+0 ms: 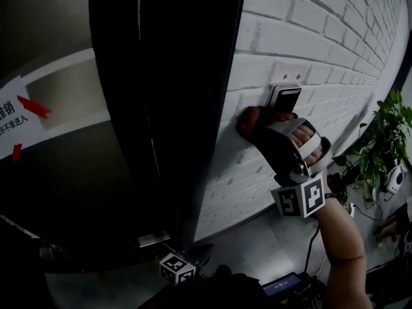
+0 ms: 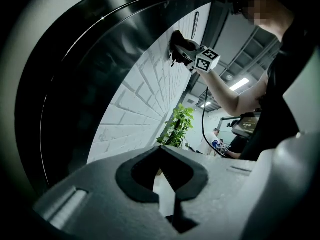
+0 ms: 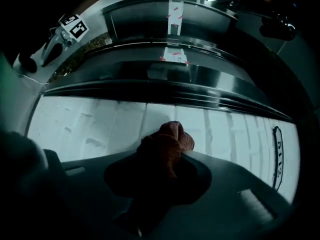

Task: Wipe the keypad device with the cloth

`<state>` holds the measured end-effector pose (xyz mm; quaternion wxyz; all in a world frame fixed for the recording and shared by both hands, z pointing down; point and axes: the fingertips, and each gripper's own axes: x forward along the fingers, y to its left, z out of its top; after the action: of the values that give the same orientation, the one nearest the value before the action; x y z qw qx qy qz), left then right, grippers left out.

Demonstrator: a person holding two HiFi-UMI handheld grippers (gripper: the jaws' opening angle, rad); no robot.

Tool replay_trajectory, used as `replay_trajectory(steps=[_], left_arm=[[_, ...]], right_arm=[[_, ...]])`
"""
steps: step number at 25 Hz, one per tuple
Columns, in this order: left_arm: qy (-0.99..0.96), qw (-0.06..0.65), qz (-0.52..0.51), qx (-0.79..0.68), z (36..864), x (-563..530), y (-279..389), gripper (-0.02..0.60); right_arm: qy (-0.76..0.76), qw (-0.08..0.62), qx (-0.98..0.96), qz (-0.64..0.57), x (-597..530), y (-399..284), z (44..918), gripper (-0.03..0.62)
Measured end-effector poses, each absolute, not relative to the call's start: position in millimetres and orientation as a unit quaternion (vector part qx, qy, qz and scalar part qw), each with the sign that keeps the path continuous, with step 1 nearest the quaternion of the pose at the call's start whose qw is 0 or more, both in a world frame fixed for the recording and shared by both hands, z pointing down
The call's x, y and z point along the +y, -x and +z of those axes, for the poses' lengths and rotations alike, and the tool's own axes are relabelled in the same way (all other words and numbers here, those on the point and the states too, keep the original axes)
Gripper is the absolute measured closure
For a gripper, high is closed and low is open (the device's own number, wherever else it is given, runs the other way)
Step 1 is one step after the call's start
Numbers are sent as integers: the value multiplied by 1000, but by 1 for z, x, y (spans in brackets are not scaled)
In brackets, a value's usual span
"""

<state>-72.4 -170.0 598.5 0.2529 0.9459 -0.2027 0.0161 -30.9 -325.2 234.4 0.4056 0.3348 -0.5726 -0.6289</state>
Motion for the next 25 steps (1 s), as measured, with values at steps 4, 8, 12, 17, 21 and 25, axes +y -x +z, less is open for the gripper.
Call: replay_trajectory(steps=[4, 8, 12, 17, 21, 25], left_arm=[[-947, 248, 27, -201, 604, -170, 72, 577], [-947, 255, 22, -194, 598, -170, 68, 577], [-946, 258, 18, -197, 596, -172, 70, 577], [-945, 255, 28, -201, 599, -175, 69, 577], [-947, 247, 39, -203, 601, -176, 65, 577], [-943, 252, 60, -209, 608, -177, 67, 577]], right_arm=[[-342, 392, -562, -643, -321, 29, 211, 491], [-399, 318, -592, -624, -319, 25, 172, 491], [-344, 354, -599, -631, -321, 29, 223, 491], [-376, 255, -670, -588, -314, 23, 187, 493], [-461, 143, -716, -504, -323, -25, 149, 491], [-473, 49, -762, -439, -329, -49, 139, 491]])
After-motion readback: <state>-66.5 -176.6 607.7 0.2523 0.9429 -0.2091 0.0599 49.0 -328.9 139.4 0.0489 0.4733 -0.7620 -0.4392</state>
